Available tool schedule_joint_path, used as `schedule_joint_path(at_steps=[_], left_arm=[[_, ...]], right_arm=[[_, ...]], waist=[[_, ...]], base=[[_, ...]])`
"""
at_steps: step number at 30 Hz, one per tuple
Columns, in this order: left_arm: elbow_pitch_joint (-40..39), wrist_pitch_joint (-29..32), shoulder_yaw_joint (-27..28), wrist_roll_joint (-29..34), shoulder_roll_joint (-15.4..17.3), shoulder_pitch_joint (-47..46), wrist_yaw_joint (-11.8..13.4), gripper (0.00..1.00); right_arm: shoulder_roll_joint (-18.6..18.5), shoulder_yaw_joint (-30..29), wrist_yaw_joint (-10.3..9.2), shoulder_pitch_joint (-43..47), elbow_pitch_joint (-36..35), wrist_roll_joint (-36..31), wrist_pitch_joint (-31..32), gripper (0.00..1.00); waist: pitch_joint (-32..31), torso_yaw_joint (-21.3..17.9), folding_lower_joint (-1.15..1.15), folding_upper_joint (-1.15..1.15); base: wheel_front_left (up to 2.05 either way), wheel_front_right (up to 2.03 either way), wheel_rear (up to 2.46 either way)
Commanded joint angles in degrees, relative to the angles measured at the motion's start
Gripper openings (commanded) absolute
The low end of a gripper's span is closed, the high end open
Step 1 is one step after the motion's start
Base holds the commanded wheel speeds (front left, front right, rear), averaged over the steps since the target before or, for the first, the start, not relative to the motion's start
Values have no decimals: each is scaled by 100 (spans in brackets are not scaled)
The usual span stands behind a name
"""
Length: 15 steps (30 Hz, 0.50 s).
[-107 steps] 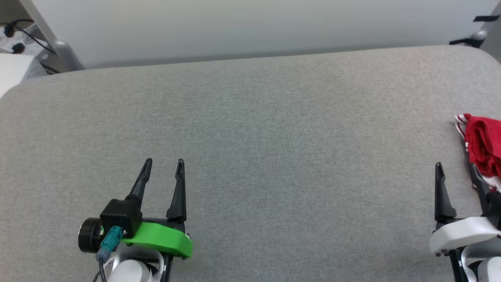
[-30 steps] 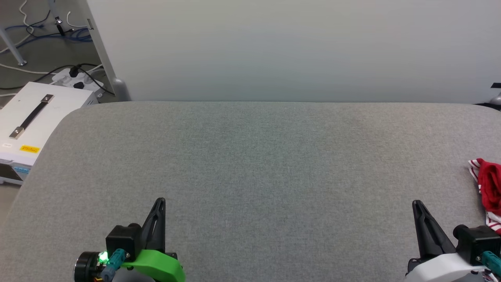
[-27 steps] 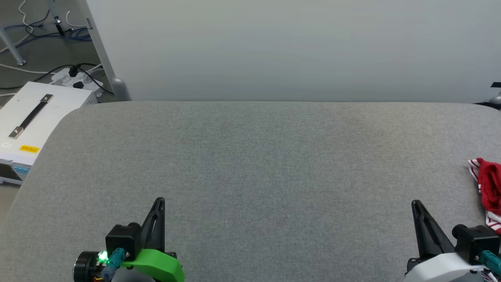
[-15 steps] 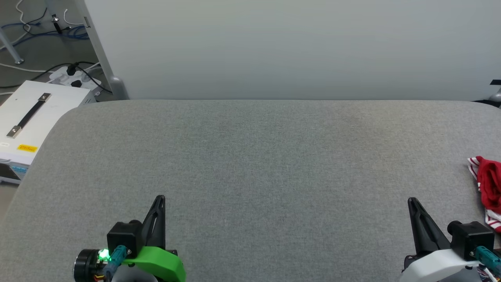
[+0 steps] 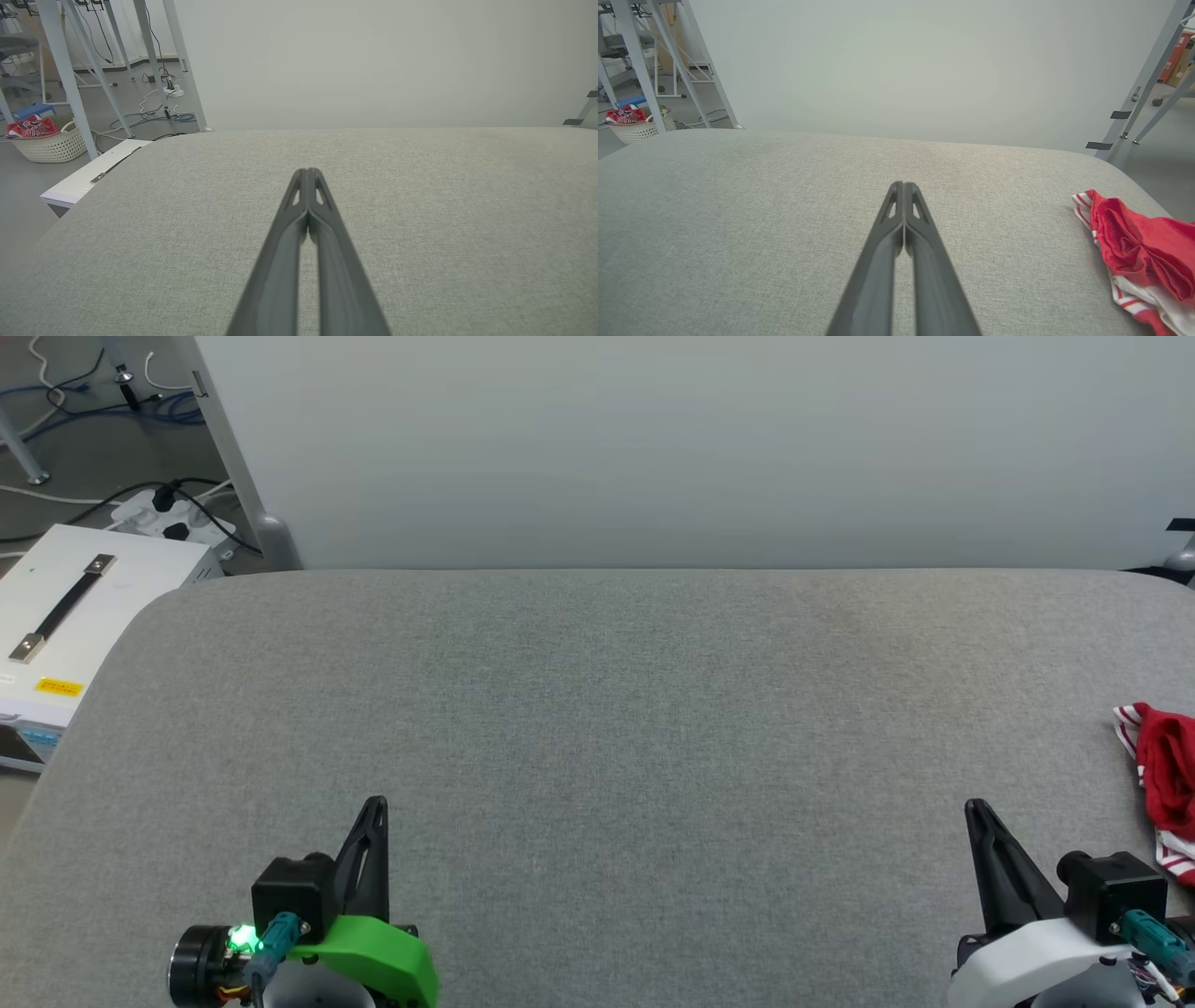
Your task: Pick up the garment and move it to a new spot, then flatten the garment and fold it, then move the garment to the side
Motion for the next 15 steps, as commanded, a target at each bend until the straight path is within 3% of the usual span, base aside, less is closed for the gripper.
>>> schedule_joint_path(at_steps=[1, 15], left_arm=[[-52, 26, 34, 82, -51, -113, -17, 0], [-149, 186, 153, 246, -136, -142, -25, 0]], right_arm=[[-3, 11, -3, -157, 40, -73, 19, 0], [-2, 50, -3, -299, 163, -167, 44, 0]], waist=[[5, -3, 0, 0], [50, -32, 0, 0]], base=[[0, 0, 0], [0, 0, 0]])
